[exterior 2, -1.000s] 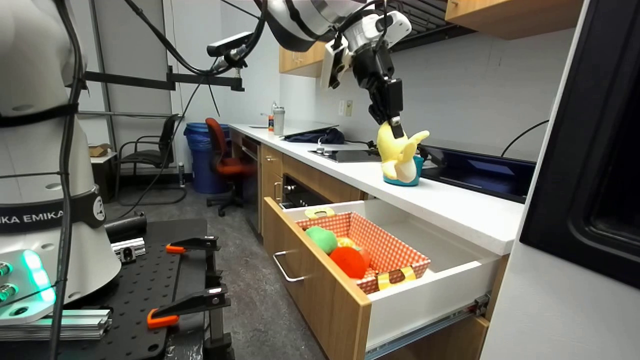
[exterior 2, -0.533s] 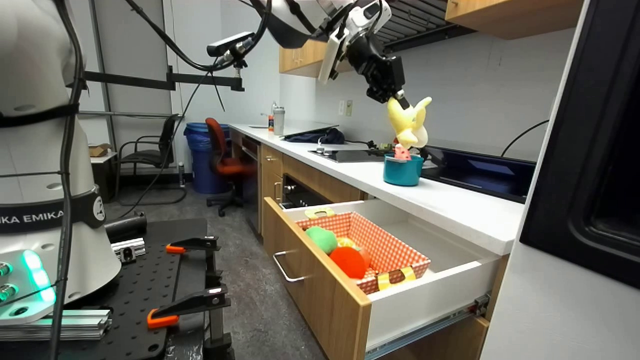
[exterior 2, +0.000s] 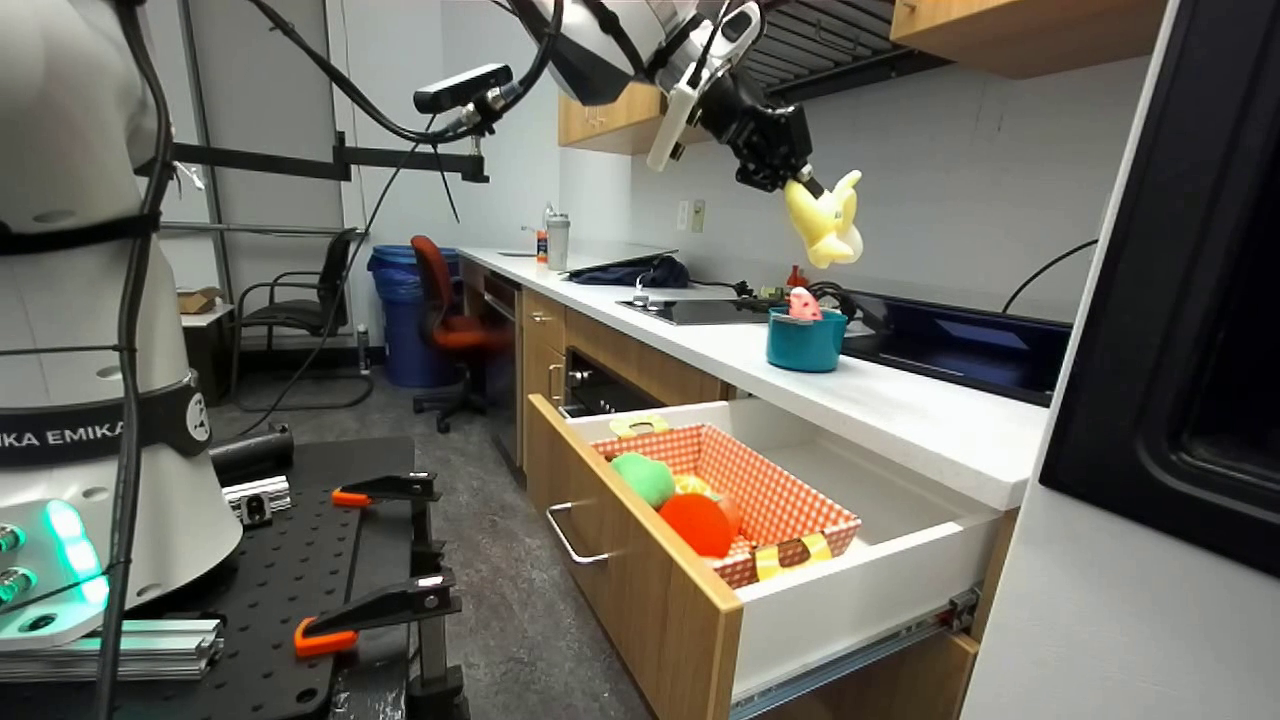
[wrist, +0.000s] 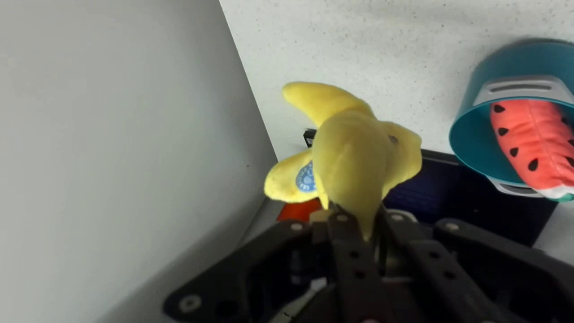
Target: Place the watermelon and banana inside the blue pot, close the drawer
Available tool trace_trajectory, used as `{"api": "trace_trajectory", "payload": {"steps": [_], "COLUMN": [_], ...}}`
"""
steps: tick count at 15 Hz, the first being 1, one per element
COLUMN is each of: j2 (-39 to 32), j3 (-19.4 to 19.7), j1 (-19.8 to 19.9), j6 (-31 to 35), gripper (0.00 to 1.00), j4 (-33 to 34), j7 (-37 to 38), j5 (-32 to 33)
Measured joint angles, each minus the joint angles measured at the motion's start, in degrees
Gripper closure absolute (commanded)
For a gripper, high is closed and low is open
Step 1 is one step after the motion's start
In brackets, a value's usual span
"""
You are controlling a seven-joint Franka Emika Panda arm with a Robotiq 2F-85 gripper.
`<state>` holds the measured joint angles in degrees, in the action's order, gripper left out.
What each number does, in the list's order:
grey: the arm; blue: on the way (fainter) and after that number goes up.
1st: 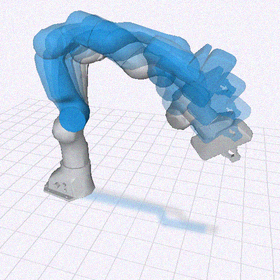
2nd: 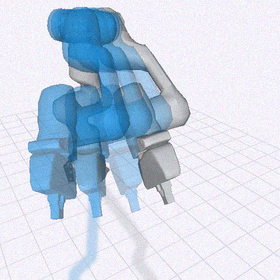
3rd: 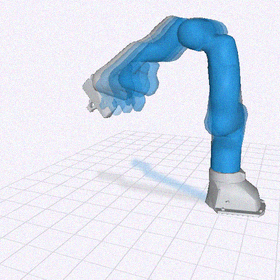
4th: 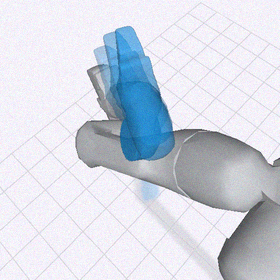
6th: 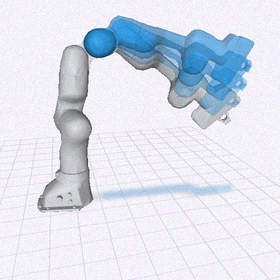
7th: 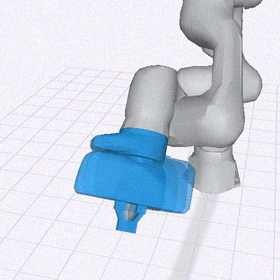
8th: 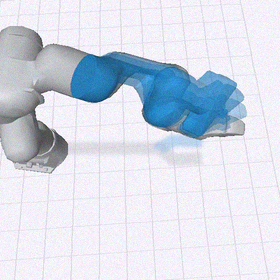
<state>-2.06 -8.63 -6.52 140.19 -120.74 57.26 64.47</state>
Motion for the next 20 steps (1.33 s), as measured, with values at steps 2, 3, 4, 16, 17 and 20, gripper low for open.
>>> {"api": "trace_trajectory", "payload": {"steps": [2,3,4,16,17,20], "j2": [-1.65,-2.53,-3.42,-11.88,-12.20,-12.84], "j3": [0.00,0.00,0.01,0.03,-0.01,-0.06], "j1": [-0.15,-0.19,-0.25,-2.16,-2.39,-3.17], "j6": [1.07,1.68,2.21,7.00,7.41,8.85], "gripper": [0.98,0.98,0.98,0.98,0.98,0.98], "j4": [1.46,2.25,3.07,10.26,10.34,10.37], "j7": [0.32,0.32,0.32,0.18,-0.23,-2.31], "j5": [0.62,0.67,0.67,-2.14,-3.44,-7.91]}}
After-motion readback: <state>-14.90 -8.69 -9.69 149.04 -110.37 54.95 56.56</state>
